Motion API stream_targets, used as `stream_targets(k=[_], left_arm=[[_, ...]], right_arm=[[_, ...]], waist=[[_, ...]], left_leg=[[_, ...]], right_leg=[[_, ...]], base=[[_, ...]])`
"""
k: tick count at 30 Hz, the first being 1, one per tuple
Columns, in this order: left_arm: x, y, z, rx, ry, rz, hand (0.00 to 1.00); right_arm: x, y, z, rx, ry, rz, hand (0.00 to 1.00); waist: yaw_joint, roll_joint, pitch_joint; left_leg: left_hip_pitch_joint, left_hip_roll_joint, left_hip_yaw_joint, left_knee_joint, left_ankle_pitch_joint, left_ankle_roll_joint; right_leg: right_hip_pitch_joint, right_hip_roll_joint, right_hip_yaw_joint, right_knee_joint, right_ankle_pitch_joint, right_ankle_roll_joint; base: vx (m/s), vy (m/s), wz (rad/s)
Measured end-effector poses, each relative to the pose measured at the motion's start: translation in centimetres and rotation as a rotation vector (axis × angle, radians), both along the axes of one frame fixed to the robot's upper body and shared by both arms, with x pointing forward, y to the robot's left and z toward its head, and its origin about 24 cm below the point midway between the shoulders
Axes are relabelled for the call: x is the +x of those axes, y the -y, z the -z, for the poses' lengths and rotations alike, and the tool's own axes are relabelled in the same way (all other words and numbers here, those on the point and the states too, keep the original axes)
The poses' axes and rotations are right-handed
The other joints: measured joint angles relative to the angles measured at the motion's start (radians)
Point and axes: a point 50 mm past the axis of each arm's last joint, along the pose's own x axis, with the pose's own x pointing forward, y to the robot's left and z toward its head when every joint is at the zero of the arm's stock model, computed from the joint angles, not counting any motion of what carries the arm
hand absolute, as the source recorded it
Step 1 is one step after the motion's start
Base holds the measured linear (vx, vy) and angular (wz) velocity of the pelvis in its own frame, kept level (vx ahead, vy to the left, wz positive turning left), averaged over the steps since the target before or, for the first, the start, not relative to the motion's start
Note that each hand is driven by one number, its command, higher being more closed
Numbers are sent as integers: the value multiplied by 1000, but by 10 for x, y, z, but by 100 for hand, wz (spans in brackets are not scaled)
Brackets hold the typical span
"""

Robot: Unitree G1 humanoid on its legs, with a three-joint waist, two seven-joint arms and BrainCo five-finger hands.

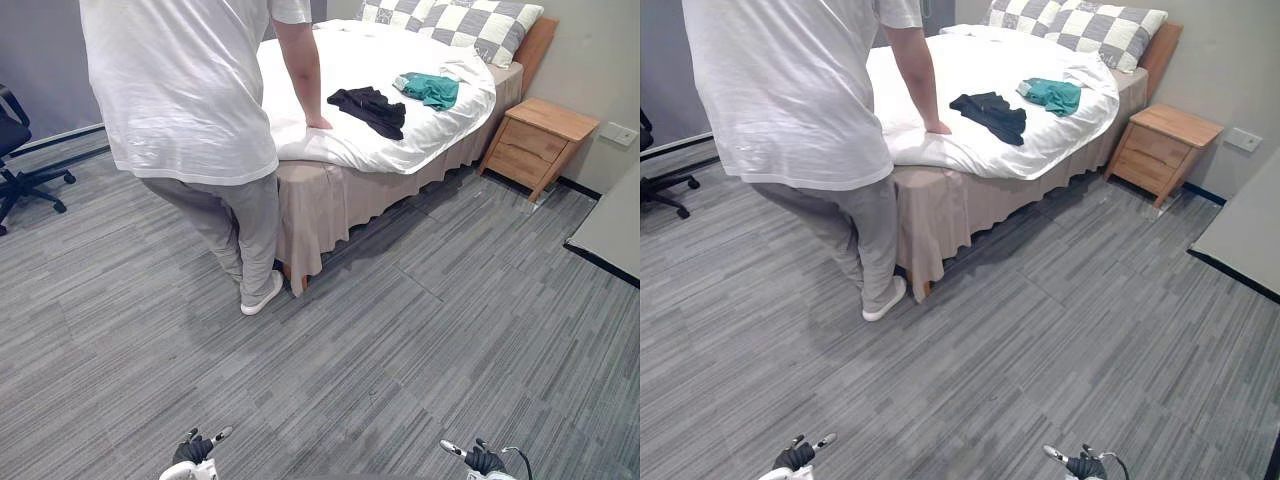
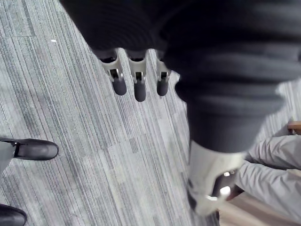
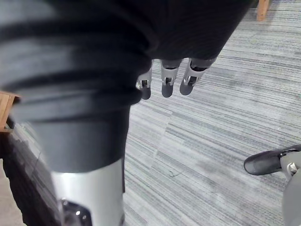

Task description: Tidy the bed and pick cloth on bed and put in laundry

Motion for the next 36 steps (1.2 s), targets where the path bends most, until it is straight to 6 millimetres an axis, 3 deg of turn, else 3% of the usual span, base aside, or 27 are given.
stream_targets(k=[25, 27, 28, 29, 30, 31, 32, 33, 34, 35, 36], left_arm=[[-6, 2, 1, -25, 6, 15, 0], [-12, 1, 2, -24, -3, 8, 0], [-16, 2, 3, -28, -11, -3, 0], [-18, 3, 4, -30, -16, -6, 0], [-23, 2, 4, -28, -24, -10, 0], [-20, 2, 3, -27, -6, -20, 0], [-20, 3, 3, -29, 1, -30, 0], [-24, 5, 5, -36, 8, -58, 0], [-32, 11, 7, -51, -2, -90, 0], [-39, 16, 10, -63, -14, -102, 0], [-47, 24, 12, -82, -26, -111, 0]], right_arm=[[1, -3, 1, 21, 12, -17, 0], [2, -4, 0, 22, 19, -26, 0], [3, -2, 0, 15, 16, -46, 0], [4, -2, -1, 10, 12, -63, 0], [7, -3, -1, 7, 11, -89, 0], [3, -2, 0, 9, -7, -93, 0], [2, -1, 0, 7, -9, -92, 0], [3, 2, -1, 0, -7, -95, 0], [2, 1, -1, 1, -8, -97, 0], [3, 3, -2, -4, -8, -98, 0], [6, 7, -4, -14, -2, -103, 0]], waist=[[-2, 9, 17], [1, 14, 38], [4, 29, 39], [4, 36, 38], [8, 41, 49], [-1, 37, 63], [0, 35, 71], [6, 32, 89], [7, 41, 110], [7, 47, 113], [11, 58, 119]], left_leg=[[0, 11, 26, 42, -18, -3], [-63, 50, 63, 202, -123, -35], [-109, 93, 90, 313, -188, -70], [-123, 111, 103, 347, -204, -80], [-154, 150, 140, 461, -207, -88], [-244, 207, 163, 675, -168, -86], [-275, 227, 164, 762, -134, -69], [-322, 260, 148, 908, -48, -24], [-376, 260, 104, 1017, -25, -31], [-385, 232, 73, 1024, -73, -52], [-391, 169, 39, 956, -125, -74]], right_leg=[[-2, 2, 2, 20, -8, -10], [-16, -1, -33, 72, -52, -39], [-30, 14, -40, 102, -61, -52], [-39, 25, -40, 119, -66, -51], [-51, 25, -32, 140, -86, -66], [-64, 23, -30, 167, -105, -76], [-63, 21, -23, 183, -114, -80], [-45, 20, 0, 208, -133, -91], [-25, 23, 34, 231, -149, -112], [-13, 20, 59, 245, -163, -116], [9, 6, 98, 254, -176, -121]], base=[[-8, -6, -3], [-76, -98, -45], [-15, -120, -57], [46, -86, -65], [17, -97, -36], [18, -103, -34], [51, -135, -38], [93, -81, -60], [144, -41, -68], [197, 25, -79], [227, 43, -71]])
